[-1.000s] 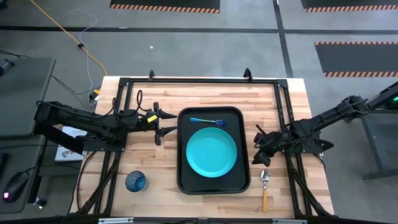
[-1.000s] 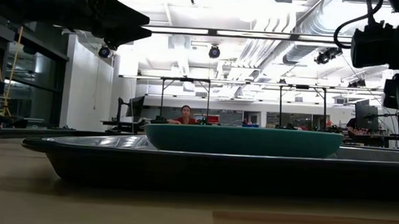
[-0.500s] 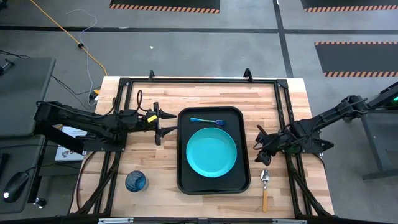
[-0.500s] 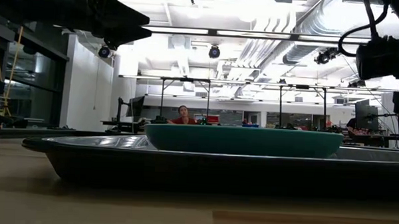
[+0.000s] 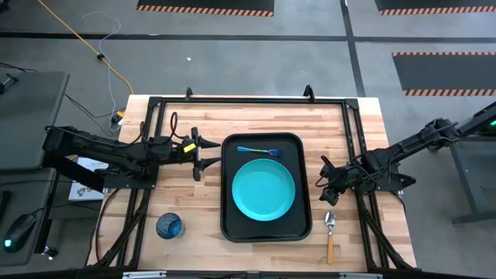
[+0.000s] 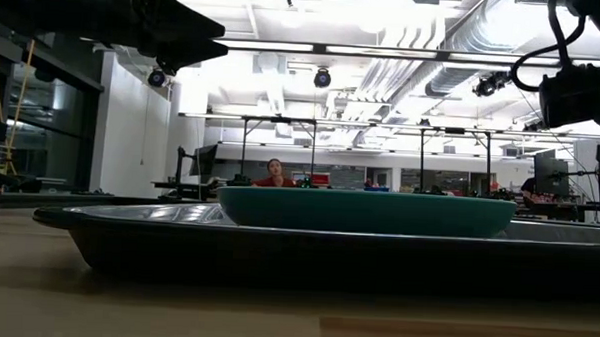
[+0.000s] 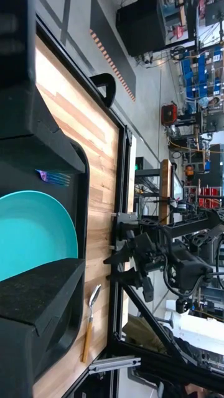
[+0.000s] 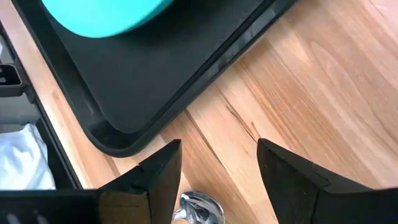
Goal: Pick and place plate/cup/fork/spoon on tray
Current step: Put the yellow spoon to the left of the blue fork on the black tray
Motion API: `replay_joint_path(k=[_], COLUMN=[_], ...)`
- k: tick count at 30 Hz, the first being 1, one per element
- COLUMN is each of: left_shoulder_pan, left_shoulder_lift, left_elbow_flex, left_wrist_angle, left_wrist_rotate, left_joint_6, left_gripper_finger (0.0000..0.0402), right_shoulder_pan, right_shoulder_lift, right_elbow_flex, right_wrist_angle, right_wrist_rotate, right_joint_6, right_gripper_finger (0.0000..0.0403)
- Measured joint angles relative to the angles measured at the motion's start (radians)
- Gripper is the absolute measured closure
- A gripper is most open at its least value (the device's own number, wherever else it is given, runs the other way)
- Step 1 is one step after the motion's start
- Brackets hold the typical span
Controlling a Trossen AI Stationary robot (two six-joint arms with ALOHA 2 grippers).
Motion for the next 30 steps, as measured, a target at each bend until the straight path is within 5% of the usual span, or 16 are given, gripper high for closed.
replay_joint_path(k=[21, 30], left_shoulder_pan=[0.000, 0.000], left_shoulder_lift=[0.000, 0.000], left_elbow_flex=[0.000, 0.000], left_wrist_angle=[0.000, -0.002], left_wrist_rotate=[0.000, 0.000], left_joint_6=[0.001, 0.000], left_gripper_finger=[0.0178, 0.0178], right_shoulder_pan=[0.000, 0.081], right_shoulder_lift=[0.000, 0.000], right_elbow_flex=[0.000, 0.000], right_wrist_angle=[-0.130, -0.087], right_wrist_rotate=[0.045, -0.028], right_joint_6=[0.144, 0.229], right_gripper_finger=[0.0201, 0.0201])
